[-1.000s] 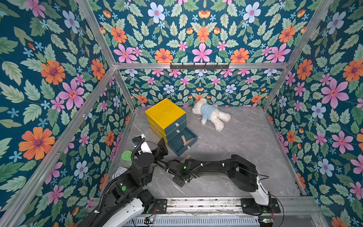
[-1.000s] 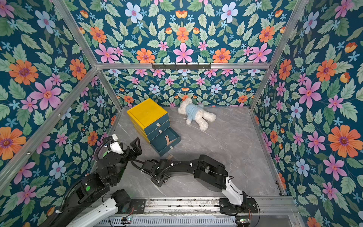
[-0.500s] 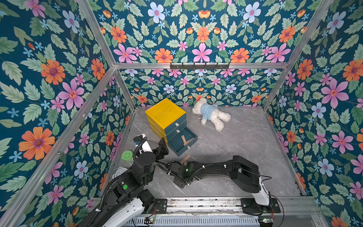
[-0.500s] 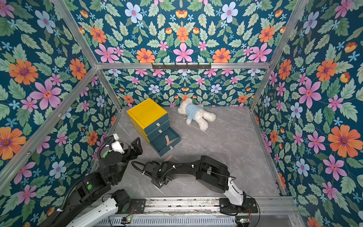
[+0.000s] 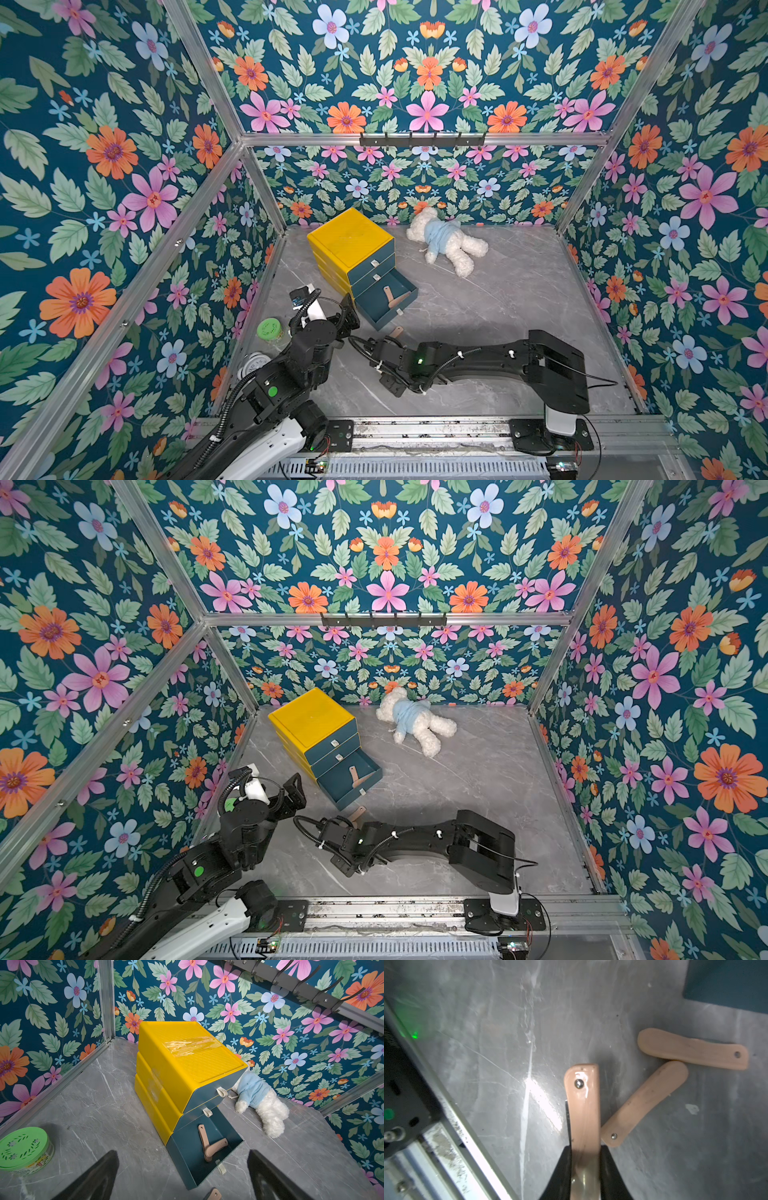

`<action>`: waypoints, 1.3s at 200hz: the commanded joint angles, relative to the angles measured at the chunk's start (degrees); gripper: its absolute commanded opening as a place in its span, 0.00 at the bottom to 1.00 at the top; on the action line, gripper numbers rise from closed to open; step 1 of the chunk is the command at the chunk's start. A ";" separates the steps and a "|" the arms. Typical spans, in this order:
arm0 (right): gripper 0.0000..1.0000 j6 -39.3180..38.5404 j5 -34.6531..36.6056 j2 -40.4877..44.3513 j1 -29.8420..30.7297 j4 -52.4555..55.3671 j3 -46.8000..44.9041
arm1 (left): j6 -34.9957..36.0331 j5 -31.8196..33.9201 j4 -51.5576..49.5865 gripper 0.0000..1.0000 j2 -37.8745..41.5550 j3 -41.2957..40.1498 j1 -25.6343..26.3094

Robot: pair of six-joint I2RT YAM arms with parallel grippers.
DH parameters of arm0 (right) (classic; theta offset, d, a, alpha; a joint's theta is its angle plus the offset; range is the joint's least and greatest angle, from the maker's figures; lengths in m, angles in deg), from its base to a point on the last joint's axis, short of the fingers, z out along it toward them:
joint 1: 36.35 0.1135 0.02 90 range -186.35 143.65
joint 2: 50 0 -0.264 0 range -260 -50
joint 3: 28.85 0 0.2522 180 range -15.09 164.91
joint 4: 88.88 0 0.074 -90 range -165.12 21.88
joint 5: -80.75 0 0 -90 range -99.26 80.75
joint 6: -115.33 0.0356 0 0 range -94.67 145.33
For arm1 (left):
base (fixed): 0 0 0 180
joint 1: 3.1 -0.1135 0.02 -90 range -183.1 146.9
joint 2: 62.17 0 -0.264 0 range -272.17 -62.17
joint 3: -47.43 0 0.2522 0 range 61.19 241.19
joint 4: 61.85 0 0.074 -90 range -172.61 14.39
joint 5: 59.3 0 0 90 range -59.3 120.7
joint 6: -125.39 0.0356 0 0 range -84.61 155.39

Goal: Place the fruit knives into the drawer by color
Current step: Pick up the fruit knife from the center of the board, then place the fruit knife in the drawer.

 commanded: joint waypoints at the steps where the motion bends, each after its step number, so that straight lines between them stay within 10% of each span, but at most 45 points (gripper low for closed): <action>1: 0.07 3.52 0.38 4.91 -1.82 -7.03 -3.34 | -1.36 0.70 0.62 0.99 0.06 -0.44 -0.04; 55: 0.07 17.71 -10.99 15.39 -16.47 -19.91 -9.58 | -2.59 0.44 0.44 0.99 1.29 -2.65 -0.06; 144: 0.11 42.72 -15.97 -1.50 -26.22 -26.96 3.82 | -3.82 -1.63 -0.98 0.99 0.06 -3.79 -0.07; 260: 0.45 45.86 -16.88 -8.56 -29.19 -28.81 9.65 | -4.62 -5.64 0.73 0.99 -0.99 -6.64 -0.07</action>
